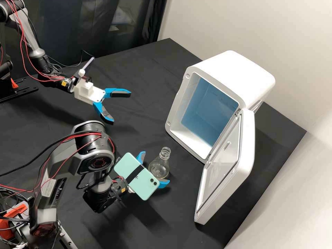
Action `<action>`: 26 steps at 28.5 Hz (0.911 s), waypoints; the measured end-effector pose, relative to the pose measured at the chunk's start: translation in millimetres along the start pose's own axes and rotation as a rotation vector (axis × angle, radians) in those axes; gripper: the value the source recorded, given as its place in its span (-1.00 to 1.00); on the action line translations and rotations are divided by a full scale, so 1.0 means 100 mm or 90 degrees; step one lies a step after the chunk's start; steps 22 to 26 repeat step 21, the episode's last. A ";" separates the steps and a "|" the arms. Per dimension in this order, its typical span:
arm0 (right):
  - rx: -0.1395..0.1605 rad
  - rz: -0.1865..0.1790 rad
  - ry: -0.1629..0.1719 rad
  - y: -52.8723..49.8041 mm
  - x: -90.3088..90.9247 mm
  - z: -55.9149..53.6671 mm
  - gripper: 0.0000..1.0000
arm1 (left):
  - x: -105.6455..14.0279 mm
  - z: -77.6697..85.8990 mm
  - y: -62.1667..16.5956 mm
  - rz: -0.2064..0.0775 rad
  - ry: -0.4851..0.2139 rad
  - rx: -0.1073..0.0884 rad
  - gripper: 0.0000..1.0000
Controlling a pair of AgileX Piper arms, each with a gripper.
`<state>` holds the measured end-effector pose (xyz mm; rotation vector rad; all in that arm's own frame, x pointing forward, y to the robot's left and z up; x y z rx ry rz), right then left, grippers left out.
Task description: Take the flask out of the incubator
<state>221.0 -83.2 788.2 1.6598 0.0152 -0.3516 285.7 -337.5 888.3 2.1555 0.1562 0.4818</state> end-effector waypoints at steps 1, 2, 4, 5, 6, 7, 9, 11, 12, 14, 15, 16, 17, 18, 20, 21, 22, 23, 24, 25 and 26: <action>-0.001 0.000 0.006 0.01 -0.04 -0.02 1.00 | -0.02 0.02 0.006 0.012 -0.004 -0.001 1.00; -0.001 0.002 0.011 0.02 -0.08 -0.04 1.00 | -0.03 0.04 0.006 0.019 -0.010 0.000 1.00; 0.000 0.006 0.017 0.03 -0.14 -0.06 1.00 | -0.04 0.07 -0.004 0.019 -0.015 0.009 1.00; 0.000 0.008 0.020 0.04 -0.18 -0.07 1.00 | -0.05 0.08 -0.016 0.016 -0.016 0.015 1.00; 0.001 0.015 0.022 0.06 -0.23 -0.08 1.00 | -0.05 0.09 -0.021 0.015 -0.018 0.021 1.00; 0.001 0.019 0.023 0.06 -0.26 -0.09 1.00 | -0.06 0.09 -0.025 0.014 -0.017 0.024 1.00; -0.001 0.036 0.024 0.09 -0.35 -0.12 1.00 | -0.06 0.09 -0.024 0.014 -0.015 0.023 1.00; -0.001 0.054 0.024 0.10 -0.43 -0.14 1.00 | -0.06 0.08 -0.024 0.014 -0.013 0.022 1.00; 0.004 0.064 0.025 0.11 -0.48 -0.16 1.00 | -0.06 0.08 -0.024 0.014 -0.013 0.023 1.00; 0.025 0.091 0.035 0.16 -0.58 -0.20 1.00 | -0.06 0.08 -0.024 0.014 -0.013 0.023 1.00; 0.035 0.105 0.041 0.19 -0.62 -0.21 1.00 | -0.06 0.08 -0.024 0.014 -0.013 0.023 1.00; 0.041 0.111 0.047 0.21 -0.64 -0.22 1.00 | -0.06 0.08 -0.024 0.014 -0.013 0.023 1.00; 0.052 0.117 0.054 0.24 -0.67 -0.23 1.00 | -0.06 0.08 -0.024 0.014 -0.013 0.023 1.00; 0.072 0.121 0.061 0.26 -0.70 -0.24 1.00 | -0.06 0.08 -0.024 0.014 -0.013 0.023 1.00; 0.096 0.123 0.067 0.29 -0.74 -0.23 1.00 | -0.06 0.08 -0.024 0.014 -0.013 0.023 1.00; 0.104 0.119 0.070 0.29 -0.76 -0.23 1.00 | -0.06 0.08 -0.024 0.014 -0.013 0.023 1.00; 0.104 0.119 0.070 0.29 -0.76 -0.23 1.00 | -0.06 0.08 -0.024 0.014 -0.013 0.023 1.00; 0.104 0.119 0.070 0.29 -0.76 -0.23 1.00 | -0.06 0.08 -0.024 0.014 -0.013 0.023 1.00; 0.104 0.119 0.070 0.29 -0.76 -0.23 1.00 | -0.06 0.08 -0.024 0.014 -0.013 0.023 1.00; 0.104 0.119 0.070 0.29 -0.76 -0.23 1.00 | -0.06 0.08 -0.024 0.014 -0.013 0.023 1.00; 0.104 0.119 0.070 0.29 -0.76 -0.23 1.00 | -0.06 0.08 -0.024 0.014 -0.013 0.023 1.00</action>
